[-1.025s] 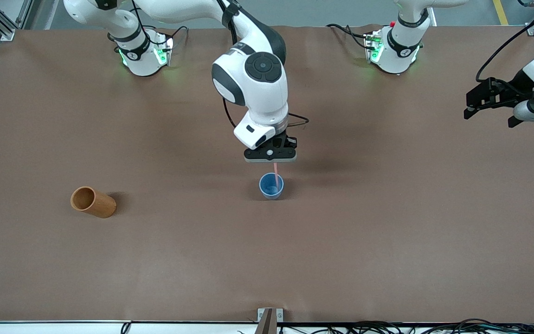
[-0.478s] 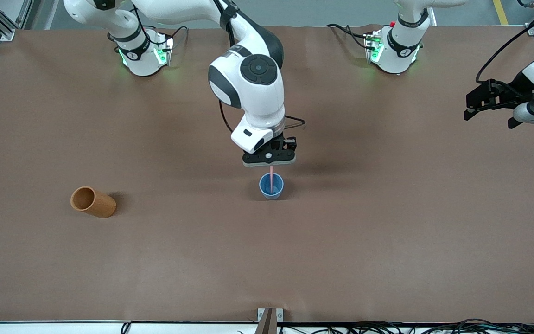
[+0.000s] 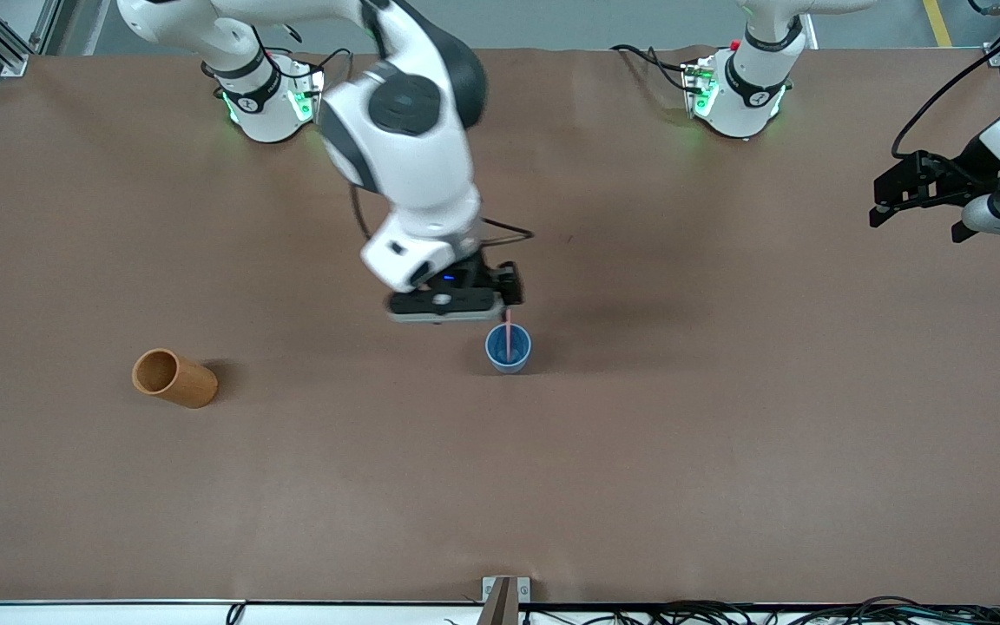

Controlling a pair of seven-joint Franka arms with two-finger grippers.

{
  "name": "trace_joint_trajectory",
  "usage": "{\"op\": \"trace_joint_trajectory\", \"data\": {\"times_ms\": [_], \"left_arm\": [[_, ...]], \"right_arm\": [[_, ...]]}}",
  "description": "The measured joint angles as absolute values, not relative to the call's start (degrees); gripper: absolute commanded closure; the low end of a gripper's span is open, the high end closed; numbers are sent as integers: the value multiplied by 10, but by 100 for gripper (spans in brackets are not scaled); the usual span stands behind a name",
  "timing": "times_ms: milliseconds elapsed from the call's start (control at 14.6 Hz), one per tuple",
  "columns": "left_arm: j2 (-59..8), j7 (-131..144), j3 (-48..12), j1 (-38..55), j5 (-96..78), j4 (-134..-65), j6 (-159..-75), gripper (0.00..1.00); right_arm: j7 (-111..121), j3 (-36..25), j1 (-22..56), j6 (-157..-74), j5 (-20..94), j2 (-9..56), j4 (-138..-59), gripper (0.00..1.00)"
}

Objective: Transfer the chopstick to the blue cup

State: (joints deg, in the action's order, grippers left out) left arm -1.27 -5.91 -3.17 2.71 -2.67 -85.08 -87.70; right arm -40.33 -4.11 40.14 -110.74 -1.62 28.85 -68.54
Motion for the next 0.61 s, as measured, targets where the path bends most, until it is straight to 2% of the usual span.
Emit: {"op": "trace_joint_trajectory", "data": {"times_ms": [410, 615], "left_arm": [[-14, -59, -31, 27, -27, -850, -877, 0], [-14, -59, -32, 27, -27, -849, -877, 0]], "right_arm": [[-316, -44, 270, -983, -18, 179, -688, 0], [-238, -45, 189, -968, -19, 142, -713, 0]]}}
